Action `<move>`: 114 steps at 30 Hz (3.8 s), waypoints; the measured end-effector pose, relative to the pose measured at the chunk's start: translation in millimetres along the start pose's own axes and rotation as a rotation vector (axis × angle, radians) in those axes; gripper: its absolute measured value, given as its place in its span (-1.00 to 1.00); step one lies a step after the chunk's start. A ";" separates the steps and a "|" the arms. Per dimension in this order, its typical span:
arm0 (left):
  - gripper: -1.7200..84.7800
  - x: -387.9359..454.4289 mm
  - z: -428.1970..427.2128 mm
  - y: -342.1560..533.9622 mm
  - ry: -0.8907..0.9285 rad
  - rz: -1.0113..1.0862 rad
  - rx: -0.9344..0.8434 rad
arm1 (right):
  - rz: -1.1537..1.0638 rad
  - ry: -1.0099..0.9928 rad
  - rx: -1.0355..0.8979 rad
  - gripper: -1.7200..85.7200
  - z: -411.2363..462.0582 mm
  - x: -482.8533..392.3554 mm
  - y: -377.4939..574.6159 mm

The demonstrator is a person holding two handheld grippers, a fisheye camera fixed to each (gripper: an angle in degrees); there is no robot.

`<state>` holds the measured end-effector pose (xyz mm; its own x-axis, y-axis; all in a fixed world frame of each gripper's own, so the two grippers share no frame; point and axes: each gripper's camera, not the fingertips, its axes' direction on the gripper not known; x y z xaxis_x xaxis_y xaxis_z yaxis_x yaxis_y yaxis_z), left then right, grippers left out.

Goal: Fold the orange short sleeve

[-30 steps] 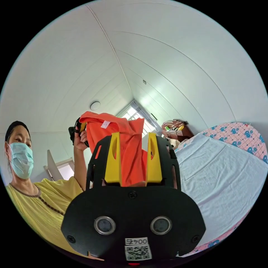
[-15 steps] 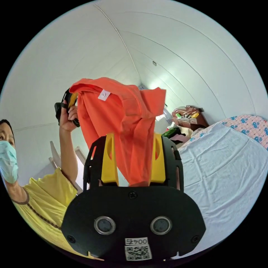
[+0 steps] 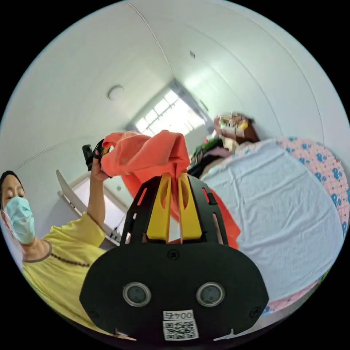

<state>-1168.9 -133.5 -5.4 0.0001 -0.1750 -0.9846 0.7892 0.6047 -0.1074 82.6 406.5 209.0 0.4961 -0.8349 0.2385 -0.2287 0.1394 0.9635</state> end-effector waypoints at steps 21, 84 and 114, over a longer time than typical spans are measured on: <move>-0.95 -203.2 120.8 296.4 -0.070 -0.520 -0.359 | -0.023 0.609 -0.490 -0.71 300.2 213.6 213.8; -0.95 -128.9 -34.1 182.7 0.255 0.064 -0.247 | -0.307 0.353 -0.256 -0.97 140.9 -38.9 -81.2; -0.78 -61.5 146.2 628.2 0.041 0.556 -0.733 | 0.308 0.615 -0.322 -0.97 70.2 235.2 205.8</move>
<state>-583.3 143.5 7.8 0.2299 0.3075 -0.9234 0.0953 0.9371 0.3358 93.4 201.5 454.8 0.8485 -0.2986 0.4369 -0.2238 0.5457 0.8075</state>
